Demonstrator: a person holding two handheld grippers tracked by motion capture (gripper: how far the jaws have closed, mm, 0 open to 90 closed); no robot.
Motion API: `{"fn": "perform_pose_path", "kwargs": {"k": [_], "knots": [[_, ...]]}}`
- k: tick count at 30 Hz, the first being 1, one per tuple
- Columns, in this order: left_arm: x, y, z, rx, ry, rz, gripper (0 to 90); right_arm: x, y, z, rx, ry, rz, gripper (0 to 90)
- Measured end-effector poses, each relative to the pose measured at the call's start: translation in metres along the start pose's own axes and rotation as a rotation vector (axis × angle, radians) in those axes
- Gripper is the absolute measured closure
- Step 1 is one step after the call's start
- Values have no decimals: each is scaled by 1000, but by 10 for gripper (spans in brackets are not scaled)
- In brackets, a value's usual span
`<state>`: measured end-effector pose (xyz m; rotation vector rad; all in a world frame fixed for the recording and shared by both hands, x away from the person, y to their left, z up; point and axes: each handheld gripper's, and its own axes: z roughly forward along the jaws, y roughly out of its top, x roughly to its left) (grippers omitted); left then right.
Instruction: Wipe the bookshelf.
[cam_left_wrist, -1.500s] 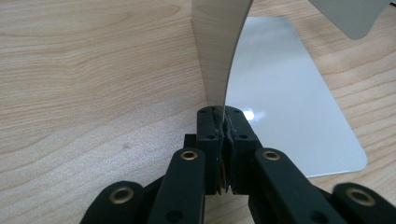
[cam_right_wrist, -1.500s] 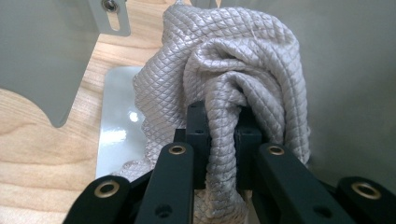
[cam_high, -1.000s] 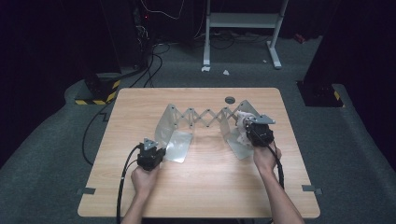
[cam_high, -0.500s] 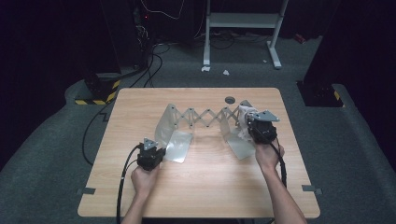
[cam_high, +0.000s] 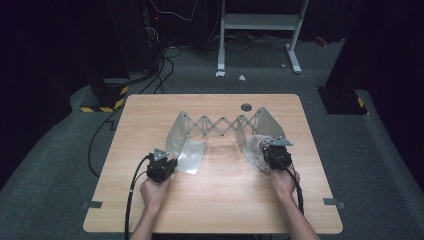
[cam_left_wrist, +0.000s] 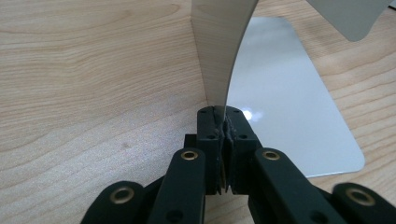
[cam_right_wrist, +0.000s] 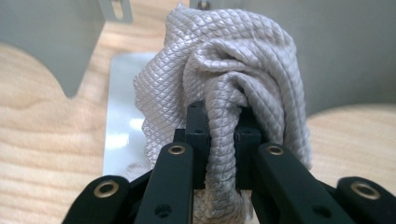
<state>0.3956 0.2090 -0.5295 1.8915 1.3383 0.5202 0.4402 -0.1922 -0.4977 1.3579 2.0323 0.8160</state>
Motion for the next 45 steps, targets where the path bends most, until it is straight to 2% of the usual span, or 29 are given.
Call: {"fn": "perform_pose_path", "kwargs": {"k": [5, 8, 14, 18, 23, 26, 29, 34, 39, 45], "knots": [[0, 0, 0, 0, -1, -2, 858, -1, -8, -1, 8, 3, 4, 814], [0, 0, 0, 0, -2, -3, 857, -4, -5, -8, -10, 4, 9, 814], [0, 0, 0, -1, 2, 5, 858, -8, 17, -39, -110, -5, -2, 814], [0, 0, 0, -1, 2, 5, 858, -12, 32, -57, -155, -9, -11, 813], [0, 0, 0, -1, 1, 1, 859, -15, 46, -75, -191, -13, -14, 813], [0, 0, 0, 0, 0, -1, 859, -16, 50, -79, -203, -15, -14, 813], [0, 0, 0, 0, -1, -1, 859, -13, 46, -76, -196, -22, -26, 813], [0, 0, 0, -1, -2, -3, 858, -11, 25, -59, -133, -21, -38, 813], [0, 0, 0, -1, -2, -3, 858, -10, 0, -37, -63, -6, -21, 813], [0, 0, 0, 0, -1, -1, 858, -11, -18, -17, 9, 18, 0, 813]]}}
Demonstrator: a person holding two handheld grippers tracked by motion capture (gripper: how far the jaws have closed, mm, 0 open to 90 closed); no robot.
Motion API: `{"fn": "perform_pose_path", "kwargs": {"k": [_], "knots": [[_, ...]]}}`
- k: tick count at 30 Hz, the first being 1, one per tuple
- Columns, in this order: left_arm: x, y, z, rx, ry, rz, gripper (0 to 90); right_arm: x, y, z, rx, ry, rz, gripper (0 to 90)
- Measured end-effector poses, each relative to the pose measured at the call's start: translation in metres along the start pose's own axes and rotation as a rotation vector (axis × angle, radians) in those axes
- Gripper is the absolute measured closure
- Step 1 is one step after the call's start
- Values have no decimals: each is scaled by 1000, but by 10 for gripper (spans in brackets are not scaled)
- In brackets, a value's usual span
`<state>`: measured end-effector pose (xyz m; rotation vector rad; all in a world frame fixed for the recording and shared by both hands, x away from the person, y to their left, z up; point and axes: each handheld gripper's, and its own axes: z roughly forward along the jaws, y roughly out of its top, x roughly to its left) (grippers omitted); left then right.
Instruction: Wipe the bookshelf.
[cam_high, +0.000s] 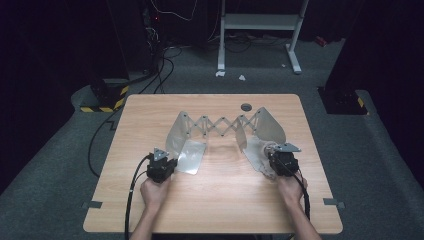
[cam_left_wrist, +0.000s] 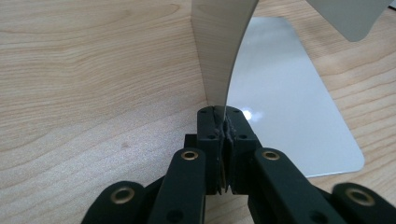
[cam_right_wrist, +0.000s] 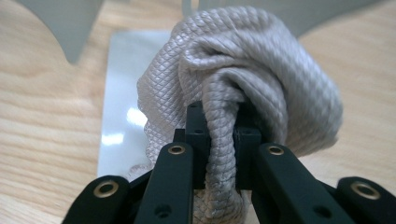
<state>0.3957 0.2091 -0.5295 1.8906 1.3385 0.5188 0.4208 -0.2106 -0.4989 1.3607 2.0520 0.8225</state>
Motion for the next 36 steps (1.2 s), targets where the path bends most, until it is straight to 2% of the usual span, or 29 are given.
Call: {"fn": "perform_pose_path", "kwargs": {"k": [4, 9, 12, 22, 24, 28, 29, 36], "knots": [[0, 0, 0, 0, 0, -2, 859, 1, -4, 9, 32, 8, 0, 813], [0, 0, 0, 0, -1, -2, 859, 9, 0, 17, 49, 24, -23, 813], [0, 0, 0, 0, -1, -2, 860, 18, 5, 25, 66, 46, -42, 813], [0, 0, 0, 0, -1, -4, 860, 42, 29, 47, 81, 140, -61, 813], [0, 0, 0, -1, -1, -4, 861, 47, 32, 49, 66, 154, -82, 813], [0, 0, 0, -1, -1, -3, 861, 49, 39, 50, 36, 209, -70, 813], [0, 0, 0, -1, -1, -4, 861, 49, 41, 48, 30, 210, -70, 813], [0, 0, 0, 0, -1, -3, 861, 45, 59, 29, -57, 246, -80, 813]]}}
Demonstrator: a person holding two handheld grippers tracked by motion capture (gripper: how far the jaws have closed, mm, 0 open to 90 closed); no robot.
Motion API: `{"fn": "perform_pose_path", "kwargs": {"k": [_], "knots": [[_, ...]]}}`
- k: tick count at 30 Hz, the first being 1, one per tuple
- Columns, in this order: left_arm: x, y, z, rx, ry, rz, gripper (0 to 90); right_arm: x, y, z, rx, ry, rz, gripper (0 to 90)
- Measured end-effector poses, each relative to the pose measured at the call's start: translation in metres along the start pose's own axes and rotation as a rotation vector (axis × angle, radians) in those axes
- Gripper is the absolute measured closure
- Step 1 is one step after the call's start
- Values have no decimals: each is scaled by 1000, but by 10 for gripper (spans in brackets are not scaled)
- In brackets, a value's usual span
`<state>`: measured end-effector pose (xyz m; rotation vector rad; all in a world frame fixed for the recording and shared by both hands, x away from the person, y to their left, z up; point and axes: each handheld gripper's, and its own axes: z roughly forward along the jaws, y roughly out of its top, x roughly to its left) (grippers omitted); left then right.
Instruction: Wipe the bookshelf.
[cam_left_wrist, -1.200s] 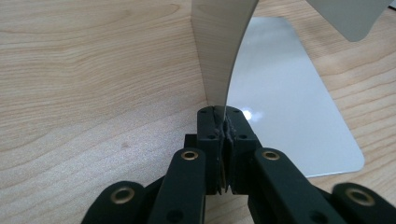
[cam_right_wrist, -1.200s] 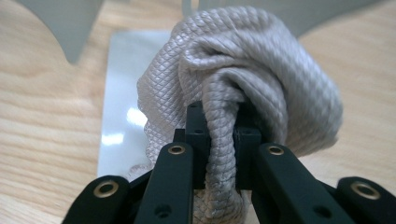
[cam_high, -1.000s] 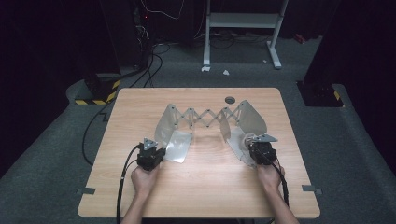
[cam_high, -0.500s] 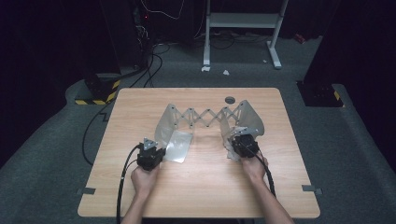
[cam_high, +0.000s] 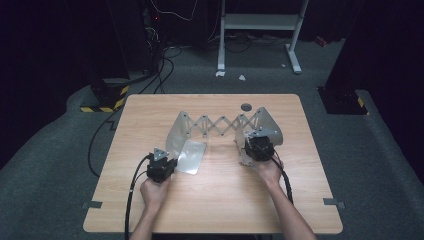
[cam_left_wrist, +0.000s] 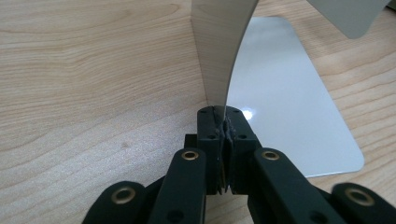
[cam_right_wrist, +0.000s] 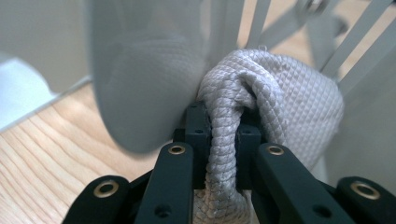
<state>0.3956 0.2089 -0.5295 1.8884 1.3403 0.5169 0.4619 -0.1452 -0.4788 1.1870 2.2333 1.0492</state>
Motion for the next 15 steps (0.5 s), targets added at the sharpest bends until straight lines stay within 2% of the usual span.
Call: {"fn": "perform_pose_path", "kwargs": {"k": [1, 3, 5, 15], "knots": [[0, 0, 0, 0, 0, -1, 861, -1, 4, -4, -25, 2, -1, 813], [0, 0, 0, 0, 0, 0, 861, -3, 9, -10, -35, 8, 2, 813], [0, 0, 0, 0, 0, 0, 861, -2, 17, -18, -64, 4, -14, 813], [0, 0, 0, -1, 0, 1, 861, -1, 48, -40, -119, -11, -73, 813]]}}
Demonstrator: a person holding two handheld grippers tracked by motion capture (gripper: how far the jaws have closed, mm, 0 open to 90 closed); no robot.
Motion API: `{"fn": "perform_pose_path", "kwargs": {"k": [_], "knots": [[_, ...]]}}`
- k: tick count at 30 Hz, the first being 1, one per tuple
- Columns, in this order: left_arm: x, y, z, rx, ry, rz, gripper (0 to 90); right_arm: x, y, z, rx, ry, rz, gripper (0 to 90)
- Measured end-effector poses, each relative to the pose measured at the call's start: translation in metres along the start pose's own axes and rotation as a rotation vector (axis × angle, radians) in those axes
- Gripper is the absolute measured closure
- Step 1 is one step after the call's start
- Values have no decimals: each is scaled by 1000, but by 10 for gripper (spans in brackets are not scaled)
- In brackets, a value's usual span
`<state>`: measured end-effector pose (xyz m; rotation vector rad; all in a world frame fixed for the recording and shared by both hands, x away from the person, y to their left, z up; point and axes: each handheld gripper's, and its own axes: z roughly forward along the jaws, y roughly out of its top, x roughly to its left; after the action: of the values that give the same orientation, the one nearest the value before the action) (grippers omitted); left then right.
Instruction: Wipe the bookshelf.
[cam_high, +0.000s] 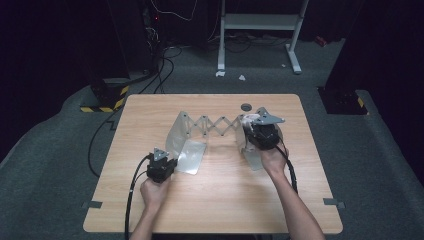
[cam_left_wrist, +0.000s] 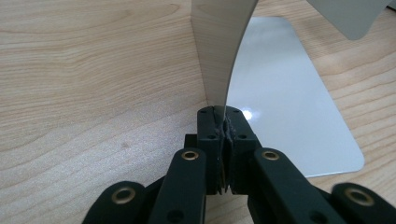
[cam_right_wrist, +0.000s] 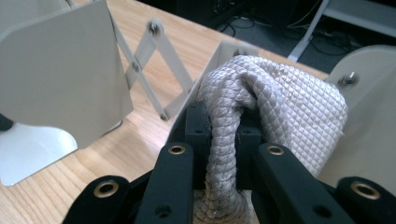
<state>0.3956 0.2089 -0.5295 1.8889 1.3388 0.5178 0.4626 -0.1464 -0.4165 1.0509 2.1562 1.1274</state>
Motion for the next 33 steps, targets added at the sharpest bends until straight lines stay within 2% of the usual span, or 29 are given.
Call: {"fn": "perform_pose_path", "kwargs": {"k": [5, 10, 15, 22, 26, 33], "knots": [[0, 0, 0, 0, 2, 2, 861, 0, 2, -2, -5, 4, 1, 813], [0, 0, 0, -1, 2, 0, 861, 2, -11, 6, 42, 10, 11, 813], [0, 0, 0, 0, 2, 1, 861, 2, -32, 24, 102, 22, 43, 813], [0, 0, 0, 0, 0, -2, 861, 3, -55, 44, 191, 32, 65, 813], [0, 0, 0, 0, 1, -1, 861, 4, -52, 35, 165, 37, 65, 813], [0, 0, 0, 0, 1, -1, 861, 6, -30, -1, 56, 40, 22, 813]]}}
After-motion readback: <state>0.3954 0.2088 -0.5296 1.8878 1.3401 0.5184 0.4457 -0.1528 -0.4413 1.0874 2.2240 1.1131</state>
